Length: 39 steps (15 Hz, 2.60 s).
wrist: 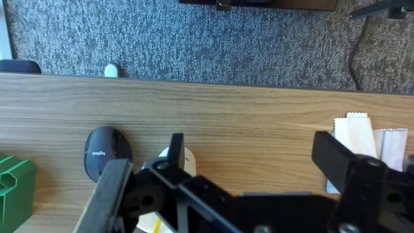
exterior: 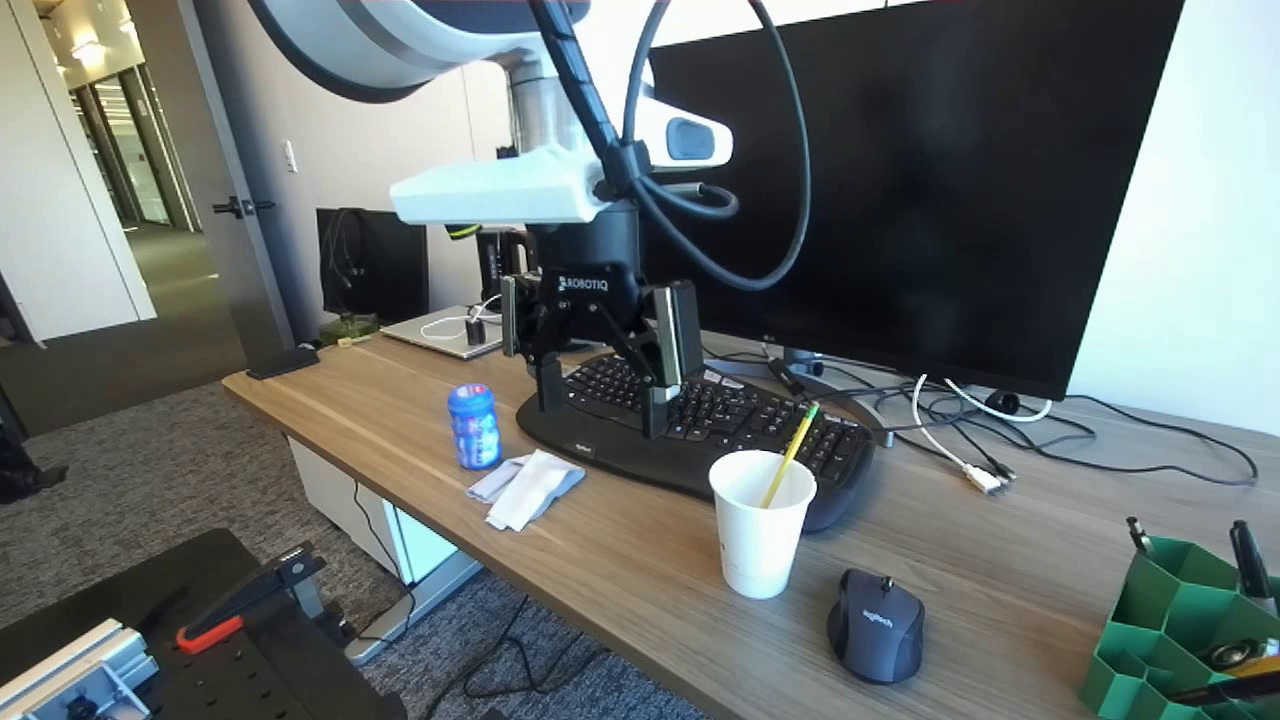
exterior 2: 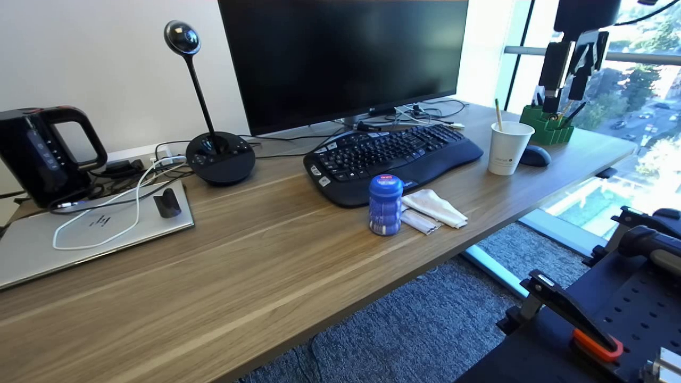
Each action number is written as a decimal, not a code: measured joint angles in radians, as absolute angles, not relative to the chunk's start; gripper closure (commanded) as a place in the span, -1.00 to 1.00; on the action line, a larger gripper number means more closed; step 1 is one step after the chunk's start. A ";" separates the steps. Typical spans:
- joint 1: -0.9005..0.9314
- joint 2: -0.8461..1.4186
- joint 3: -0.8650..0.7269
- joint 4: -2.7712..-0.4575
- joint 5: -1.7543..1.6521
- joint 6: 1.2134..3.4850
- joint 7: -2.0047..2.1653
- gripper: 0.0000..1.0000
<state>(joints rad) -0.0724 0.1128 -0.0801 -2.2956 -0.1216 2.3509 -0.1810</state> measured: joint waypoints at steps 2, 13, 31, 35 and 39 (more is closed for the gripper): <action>-0.060 0.113 -0.066 -2.308 -0.122 2.351 -0.181 -1.00; 0.006 0.105 -0.011 -2.356 -0.132 2.386 -0.176 -1.00; 0.013 0.149 -0.011 -2.360 -0.257 2.459 -0.031 -1.00; 0.017 0.184 -0.011 -2.358 -0.290 2.519 0.049 -1.00; 0.022 0.198 0.004 -2.358 -0.222 2.523 0.029 -1.00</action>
<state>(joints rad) 0.0217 0.1981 0.0038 -2.3583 -0.2219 2.5231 0.0294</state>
